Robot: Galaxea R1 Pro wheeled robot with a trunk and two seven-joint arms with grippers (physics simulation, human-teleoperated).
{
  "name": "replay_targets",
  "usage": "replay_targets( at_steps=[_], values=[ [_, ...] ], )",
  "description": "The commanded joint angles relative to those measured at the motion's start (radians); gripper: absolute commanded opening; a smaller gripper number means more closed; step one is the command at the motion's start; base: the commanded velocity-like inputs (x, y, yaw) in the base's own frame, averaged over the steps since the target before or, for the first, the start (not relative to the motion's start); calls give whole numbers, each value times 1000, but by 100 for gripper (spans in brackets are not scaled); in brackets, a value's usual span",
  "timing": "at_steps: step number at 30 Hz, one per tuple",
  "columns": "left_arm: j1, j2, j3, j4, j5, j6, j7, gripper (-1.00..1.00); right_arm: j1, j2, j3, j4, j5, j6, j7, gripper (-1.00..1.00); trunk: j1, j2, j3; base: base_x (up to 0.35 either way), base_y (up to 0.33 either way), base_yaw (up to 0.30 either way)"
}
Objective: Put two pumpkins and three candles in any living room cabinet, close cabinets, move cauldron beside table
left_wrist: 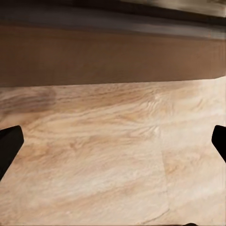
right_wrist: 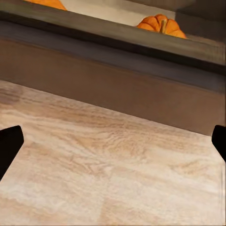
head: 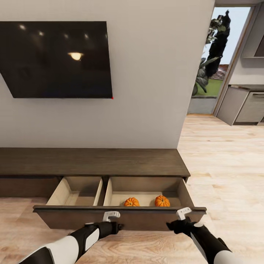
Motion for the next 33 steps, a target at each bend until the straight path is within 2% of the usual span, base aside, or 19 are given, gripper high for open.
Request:
replay_targets(
  at_steps=[1,3,6,9,12,18,33],
  values=[
    [0,-9,0,7,0,-18,64,100,0,20,11,22,5,-48,-56,100,0,0,0,0,0,0],
    [1,-15,1,10,1,-25,107,100,0,37,16,38,7,-80,-93,100,0,0,0,0,0,0],
    [2,-20,1,11,5,-28,136,100,0,61,20,63,8,-108,-146,100,0,0,0,0,0,0],
    [2,-32,2,8,8,-29,146,100,0,70,21,92,9,-146,-195,100,0,0,0,0,0,0],
    [2,-43,3,3,9,-31,148,100,-1,72,21,125,9,-181,-216,100,0,0,0,0,0,0],
    [6,-43,3,6,8,-138,140,100,-3,74,22,141,9,-192,-222,100,0,0,0,9,0,0],
    [8,-44,3,8,6,-149,137,100,-3,74,22,142,8,-191,-222,100,0,0,0,295,0,0]
  ],
)
